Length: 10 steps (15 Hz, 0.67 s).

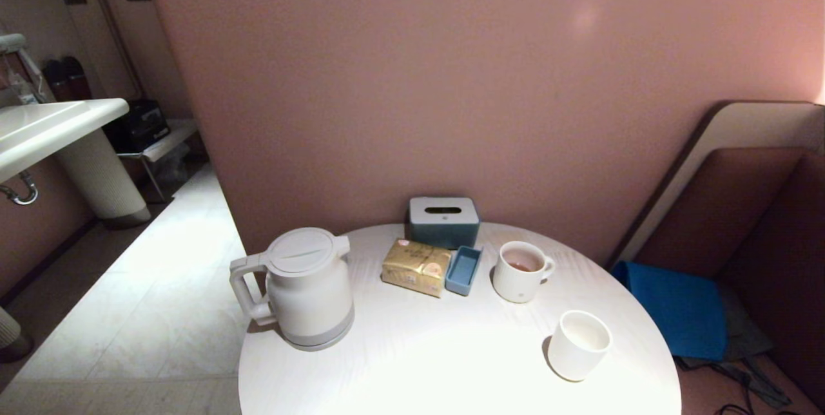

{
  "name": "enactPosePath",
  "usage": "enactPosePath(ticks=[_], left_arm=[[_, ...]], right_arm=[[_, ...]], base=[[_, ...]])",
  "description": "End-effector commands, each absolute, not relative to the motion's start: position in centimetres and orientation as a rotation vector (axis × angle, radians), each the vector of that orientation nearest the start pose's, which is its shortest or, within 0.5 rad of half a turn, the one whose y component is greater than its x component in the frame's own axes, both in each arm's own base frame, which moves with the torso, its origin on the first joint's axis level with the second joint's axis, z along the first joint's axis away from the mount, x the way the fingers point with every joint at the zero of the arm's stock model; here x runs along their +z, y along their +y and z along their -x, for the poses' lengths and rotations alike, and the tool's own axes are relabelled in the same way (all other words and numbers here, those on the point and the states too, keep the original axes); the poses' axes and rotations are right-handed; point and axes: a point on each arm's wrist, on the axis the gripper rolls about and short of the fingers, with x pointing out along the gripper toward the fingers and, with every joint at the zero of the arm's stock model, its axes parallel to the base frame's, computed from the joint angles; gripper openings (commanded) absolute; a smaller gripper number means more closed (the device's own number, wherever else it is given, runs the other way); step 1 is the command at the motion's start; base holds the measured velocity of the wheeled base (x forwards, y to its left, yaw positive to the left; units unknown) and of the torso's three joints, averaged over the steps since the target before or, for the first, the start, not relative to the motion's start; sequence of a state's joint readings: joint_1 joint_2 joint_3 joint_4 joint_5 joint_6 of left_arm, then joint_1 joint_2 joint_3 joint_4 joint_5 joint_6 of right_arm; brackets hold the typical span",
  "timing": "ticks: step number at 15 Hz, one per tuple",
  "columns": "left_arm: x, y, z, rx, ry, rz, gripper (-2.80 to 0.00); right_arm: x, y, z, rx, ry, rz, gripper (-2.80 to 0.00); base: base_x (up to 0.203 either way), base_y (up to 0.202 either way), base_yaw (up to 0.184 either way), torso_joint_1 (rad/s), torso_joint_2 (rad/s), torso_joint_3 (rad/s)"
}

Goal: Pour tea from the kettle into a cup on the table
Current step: Pick up the kettle

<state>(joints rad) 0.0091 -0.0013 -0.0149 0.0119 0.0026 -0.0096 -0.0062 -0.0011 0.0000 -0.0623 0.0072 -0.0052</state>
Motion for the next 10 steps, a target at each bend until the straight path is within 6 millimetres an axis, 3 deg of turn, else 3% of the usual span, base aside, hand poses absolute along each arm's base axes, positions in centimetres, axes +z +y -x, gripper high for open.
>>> enactPosePath(ticks=[1, 10], left_arm=[[7.80, -0.02, 2.39, 0.014, -0.002, 0.011, -2.80], [7.88, -0.01, 2.42, 0.017, -0.003, 0.008, -2.80]], right_arm=[[8.19, 0.03, 2.30, 0.001, -0.063, 0.007, 0.00], [8.19, 0.03, 2.30, 0.001, -0.063, 0.007, 0.00]], base=[[0.000, 0.000, 0.000, 0.000, 0.00, 0.000], [0.000, 0.000, 0.000, 0.000, 0.00, 0.000]])
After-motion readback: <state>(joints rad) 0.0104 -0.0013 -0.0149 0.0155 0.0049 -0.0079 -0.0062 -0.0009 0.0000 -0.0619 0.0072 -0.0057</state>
